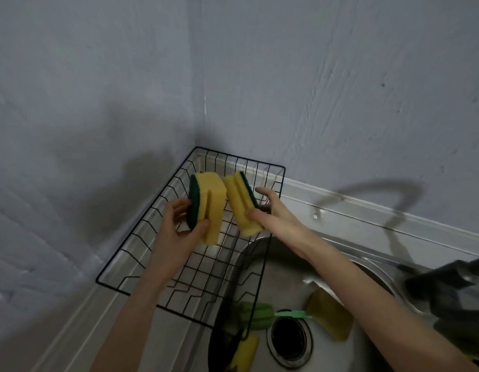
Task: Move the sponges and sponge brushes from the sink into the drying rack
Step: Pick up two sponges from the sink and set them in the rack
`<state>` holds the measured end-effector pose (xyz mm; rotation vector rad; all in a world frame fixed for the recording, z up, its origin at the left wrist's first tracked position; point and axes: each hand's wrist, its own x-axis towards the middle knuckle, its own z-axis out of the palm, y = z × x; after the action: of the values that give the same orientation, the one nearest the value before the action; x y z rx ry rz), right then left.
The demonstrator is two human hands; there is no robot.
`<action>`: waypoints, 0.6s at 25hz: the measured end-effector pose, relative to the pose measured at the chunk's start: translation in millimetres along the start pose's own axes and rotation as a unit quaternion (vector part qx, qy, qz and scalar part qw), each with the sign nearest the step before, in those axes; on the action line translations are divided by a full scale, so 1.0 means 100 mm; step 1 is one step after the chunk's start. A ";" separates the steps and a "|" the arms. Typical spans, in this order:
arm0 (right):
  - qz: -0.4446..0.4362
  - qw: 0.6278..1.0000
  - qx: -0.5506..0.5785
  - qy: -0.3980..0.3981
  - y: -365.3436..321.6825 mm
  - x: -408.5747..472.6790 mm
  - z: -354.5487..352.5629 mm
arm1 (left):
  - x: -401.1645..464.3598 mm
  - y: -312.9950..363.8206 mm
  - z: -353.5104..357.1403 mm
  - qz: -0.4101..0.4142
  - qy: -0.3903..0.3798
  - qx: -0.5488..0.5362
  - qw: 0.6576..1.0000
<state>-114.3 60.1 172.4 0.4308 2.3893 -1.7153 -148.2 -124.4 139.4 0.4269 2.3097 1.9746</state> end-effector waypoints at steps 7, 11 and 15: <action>-0.103 0.930 -0.352 0.023 0.09 1.11 0.16 | 0.37 -0.37 -0.31 -0.047 -0.005 0.157 0.987; -0.121 0.898 -0.422 -0.032 0.20 1.52 0.27 | 0.50 -0.54 -0.33 -0.013 -0.033 0.257 0.966; -0.130 0.873 -0.467 -0.048 0.32 1.75 0.36 | 0.58 -0.64 -0.33 -0.018 -0.069 0.284 0.956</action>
<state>-269.9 59.1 79.9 -0.1330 2.8965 -0.4302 -221.8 -149.8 89.4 0.5280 2.7308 1.1854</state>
